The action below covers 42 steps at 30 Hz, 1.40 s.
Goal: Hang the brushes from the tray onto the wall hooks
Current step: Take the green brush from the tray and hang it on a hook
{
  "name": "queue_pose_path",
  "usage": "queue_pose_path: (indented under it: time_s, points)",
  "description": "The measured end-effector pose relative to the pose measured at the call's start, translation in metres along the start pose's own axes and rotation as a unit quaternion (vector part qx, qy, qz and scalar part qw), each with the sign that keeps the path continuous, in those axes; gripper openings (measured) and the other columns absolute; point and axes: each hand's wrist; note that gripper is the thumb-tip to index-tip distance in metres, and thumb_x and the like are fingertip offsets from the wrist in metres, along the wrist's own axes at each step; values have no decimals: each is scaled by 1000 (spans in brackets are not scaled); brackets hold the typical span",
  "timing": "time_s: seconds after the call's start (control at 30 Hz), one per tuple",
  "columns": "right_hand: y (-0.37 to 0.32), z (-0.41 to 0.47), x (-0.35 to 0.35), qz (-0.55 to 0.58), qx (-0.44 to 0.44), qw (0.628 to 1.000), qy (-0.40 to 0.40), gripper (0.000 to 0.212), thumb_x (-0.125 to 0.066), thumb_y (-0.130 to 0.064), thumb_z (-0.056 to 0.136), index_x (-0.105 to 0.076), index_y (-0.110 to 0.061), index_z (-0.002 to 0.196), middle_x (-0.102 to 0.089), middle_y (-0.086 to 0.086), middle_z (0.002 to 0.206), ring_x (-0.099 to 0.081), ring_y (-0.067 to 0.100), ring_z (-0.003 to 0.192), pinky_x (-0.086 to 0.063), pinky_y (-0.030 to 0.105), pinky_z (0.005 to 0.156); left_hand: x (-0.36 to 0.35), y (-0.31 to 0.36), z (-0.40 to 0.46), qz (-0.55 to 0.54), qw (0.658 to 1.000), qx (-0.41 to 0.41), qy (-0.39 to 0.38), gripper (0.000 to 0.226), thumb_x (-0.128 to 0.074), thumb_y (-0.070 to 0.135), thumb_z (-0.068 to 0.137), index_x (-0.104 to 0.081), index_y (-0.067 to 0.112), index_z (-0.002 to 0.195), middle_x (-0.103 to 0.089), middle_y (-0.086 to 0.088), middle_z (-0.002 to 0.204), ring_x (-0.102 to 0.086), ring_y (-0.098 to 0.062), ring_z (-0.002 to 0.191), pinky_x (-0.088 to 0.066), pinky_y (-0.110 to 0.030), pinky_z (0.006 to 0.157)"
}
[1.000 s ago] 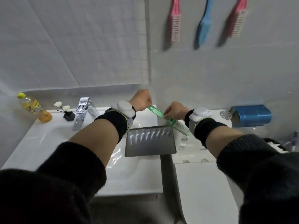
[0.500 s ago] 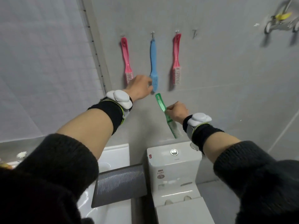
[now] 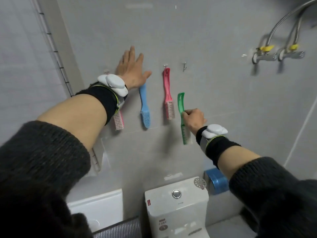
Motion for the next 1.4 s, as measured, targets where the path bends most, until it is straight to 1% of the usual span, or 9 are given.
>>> queue_pose_path:
  time_s: [0.33, 0.4, 0.53, 0.73, 0.9, 1.03, 1.1, 1.2, 1.4]
  points:
    - [-37, 67, 19, 23, -4, 995, 102, 30, -46, -28, 83, -57, -16, 58, -61, 6, 66, -57, 39, 72, -41, 39, 78, -26, 7, 33, 17, 991, 13, 129, 67, -31, 55, 99, -30, 15, 152, -3, -14, 166, -5, -39, 152, -12, -56, 122]
    - [-42, 73, 23, 24, -4, 994, 103, 29, -45, -27, 82, -57, -16, 58, -59, 5, 64, -56, 39, 71, -44, 40, 80, -31, 8, 34, 20, 989, 15, 149, 65, -31, 54, 99, -32, 14, 151, -6, -14, 166, -7, -39, 152, -13, -56, 121]
    - [-54, 83, 23, 30, -3, 994, 105, 27, -45, -22, 81, -55, -13, 57, -52, 4, 60, -52, 38, 70, -35, 40, 78, -30, 8, 41, 18, 984, 15, 175, 57, -31, 51, 99, -42, 12, 140, -16, -17, 163, -17, -43, 148, -22, -57, 115]
    - [-65, 93, 25, 28, -1, 994, 103, 29, -44, -19, 82, -51, -13, 55, -49, 3, 60, -49, 36, 70, -32, 42, 81, -22, 5, 52, 36, 977, 5, 212, 49, -30, 50, 98, -51, 12, 121, -35, -16, 151, -38, -40, 129, -34, -48, 97]
    - [-58, 95, 26, 9, -14, 997, 69, 28, -50, -21, 85, -62, -12, 61, -59, 5, 71, -56, 38, 77, -33, 42, 83, -23, 4, 54, 36, 973, 0, 226, 49, -29, 50, 99, -52, 13, 120, -37, -15, 150, -41, -40, 124, -35, -48, 94]
    - [-54, 94, 26, 21, -18, 998, 52, 29, -51, -23, 85, -56, -14, 58, -58, 5, 72, -55, 40, 78, -38, 41, 83, -25, 4, 53, 30, 973, 0, 227, 50, -29, 51, 99, -52, 12, 119, -37, -16, 150, -41, -41, 125, -35, -48, 95]
    - [-55, 92, 27, 29, -17, 999, 39, 24, -49, -21, 84, -72, -19, 76, -69, 9, 90, -60, 43, 89, -40, 40, 87, -24, 3, 52, 29, 974, 3, 224, 49, -29, 51, 99, -52, 13, 120, -36, -15, 150, -40, -40, 126, -35, -48, 95]
    - [-55, 90, 28, 50, -35, 998, 33, 45, -47, -14, 83, -73, -28, 117, -68, 10, 123, -59, 44, 110, -42, 39, 99, -22, 3, 51, 30, 976, -4, 214, 49, -29, 50, 99, -52, 13, 122, -35, -15, 151, -40, -39, 127, -35, -48, 96]
    - [-53, 77, 32, 89, -50, 994, 33, 44, -52, -14, 85, -67, -21, 126, -63, 9, 133, -57, 41, 121, -42, 39, 104, -14, 4, 41, 25, 981, -22, 193, 52, -29, 49, 100, -55, 11, 125, -32, -14, 155, -37, -38, 132, -34, -49, 100]
Point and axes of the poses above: each hand's wrist, its own z-axis towards the middle knuckle, its own x-axis out of the back of the hand, y = z × x
